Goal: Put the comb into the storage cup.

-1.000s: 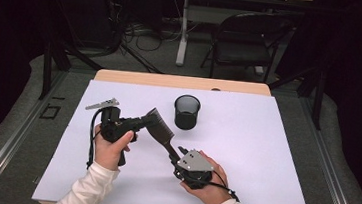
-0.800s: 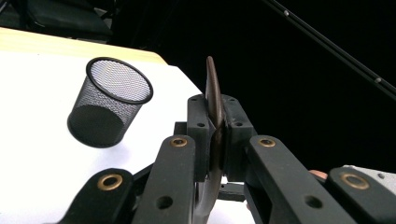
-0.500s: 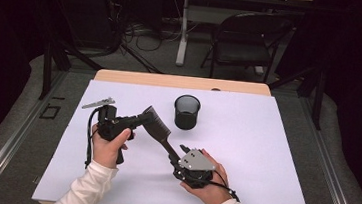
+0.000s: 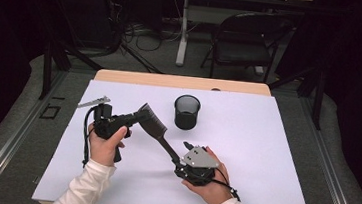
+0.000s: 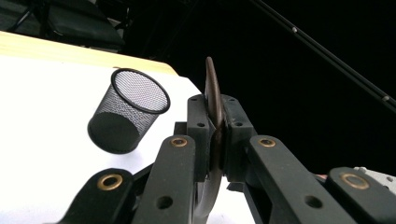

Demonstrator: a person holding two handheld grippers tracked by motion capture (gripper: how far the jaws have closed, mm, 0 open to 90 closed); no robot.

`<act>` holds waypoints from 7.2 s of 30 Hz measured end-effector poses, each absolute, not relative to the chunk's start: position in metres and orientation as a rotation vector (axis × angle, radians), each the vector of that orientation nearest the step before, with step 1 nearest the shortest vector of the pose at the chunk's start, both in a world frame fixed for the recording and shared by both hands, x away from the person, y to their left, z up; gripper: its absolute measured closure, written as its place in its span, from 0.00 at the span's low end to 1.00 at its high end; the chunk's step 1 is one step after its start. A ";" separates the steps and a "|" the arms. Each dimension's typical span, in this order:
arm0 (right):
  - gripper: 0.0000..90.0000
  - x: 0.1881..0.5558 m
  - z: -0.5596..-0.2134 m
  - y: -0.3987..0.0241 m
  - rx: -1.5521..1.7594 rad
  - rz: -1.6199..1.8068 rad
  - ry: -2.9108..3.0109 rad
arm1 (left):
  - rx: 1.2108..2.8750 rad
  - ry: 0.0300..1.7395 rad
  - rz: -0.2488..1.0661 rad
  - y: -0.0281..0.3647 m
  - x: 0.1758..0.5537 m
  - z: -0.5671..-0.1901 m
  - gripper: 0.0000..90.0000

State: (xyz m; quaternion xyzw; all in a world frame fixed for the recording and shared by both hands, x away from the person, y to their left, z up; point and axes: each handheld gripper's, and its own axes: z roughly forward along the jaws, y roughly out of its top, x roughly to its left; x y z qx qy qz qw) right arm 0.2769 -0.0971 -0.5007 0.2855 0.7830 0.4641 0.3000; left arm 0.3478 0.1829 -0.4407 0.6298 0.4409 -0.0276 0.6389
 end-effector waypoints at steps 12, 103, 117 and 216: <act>0.48 0.284 -0.502 -0.096 0.722 1.186 2.138 | 1.407 1.021 -0.001 0.192 0.348 -0.440 0.94; 0.05 0.331 -0.498 -0.200 1.196 1.218 2.037 | 1.388 0.977 0.173 0.193 0.362 -0.433 0.94; 0.06 0.332 -0.497 -0.207 1.230 1.231 2.014 | 1.425 0.956 0.219 0.179 0.369 -0.409 0.94; 0.06 0.334 -0.502 -0.206 1.232 1.227 2.044 | 1.332 1.214 0.365 0.145 0.459 -0.341 0.94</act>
